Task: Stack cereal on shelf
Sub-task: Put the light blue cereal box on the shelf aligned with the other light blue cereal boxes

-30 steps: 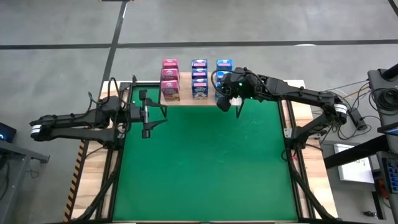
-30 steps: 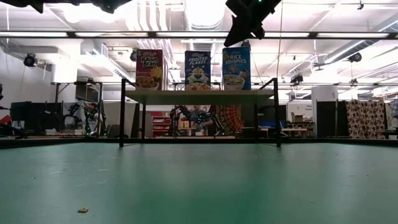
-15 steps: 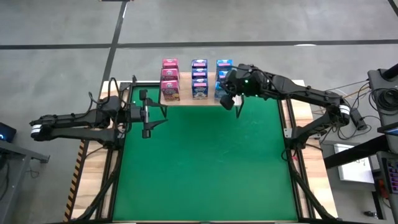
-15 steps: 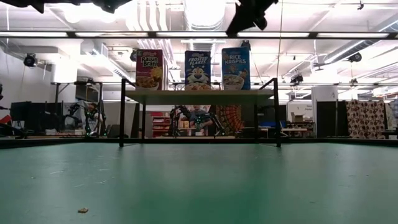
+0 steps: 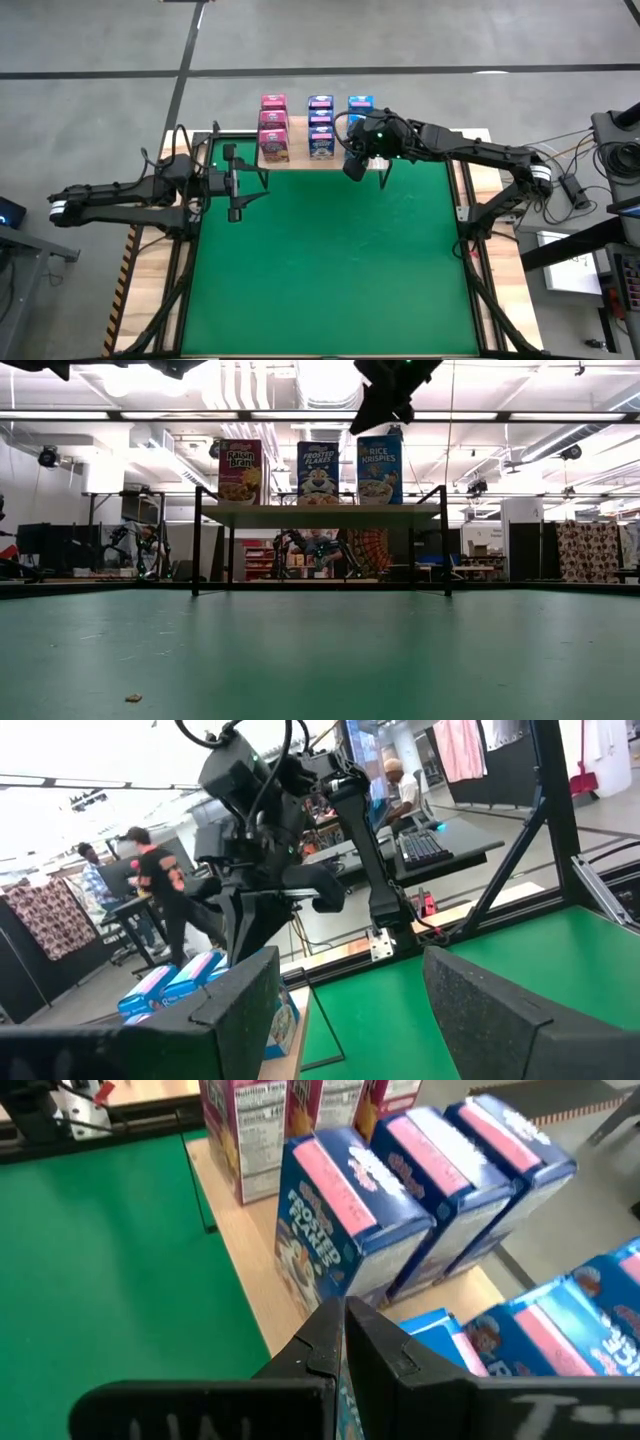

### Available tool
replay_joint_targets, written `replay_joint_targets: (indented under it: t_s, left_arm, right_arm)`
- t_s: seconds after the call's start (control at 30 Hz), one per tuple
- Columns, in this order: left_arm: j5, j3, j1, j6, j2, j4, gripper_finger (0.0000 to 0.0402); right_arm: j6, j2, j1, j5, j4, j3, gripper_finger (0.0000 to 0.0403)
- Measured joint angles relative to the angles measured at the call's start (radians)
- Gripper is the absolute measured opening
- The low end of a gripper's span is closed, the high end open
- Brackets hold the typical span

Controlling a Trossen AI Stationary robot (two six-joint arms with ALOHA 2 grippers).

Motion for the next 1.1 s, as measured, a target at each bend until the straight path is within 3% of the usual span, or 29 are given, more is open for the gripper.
replay_joint_targets:
  t_s: [1.1]
  left_arm:
    - [0.003, 0.000, 0.000, 0.002, -0.002, -0.002, 0.0231]
  right_arm:
    - [0.052, -0.055, 0.000, 0.020, -0.259, 0.023, 0.0009]
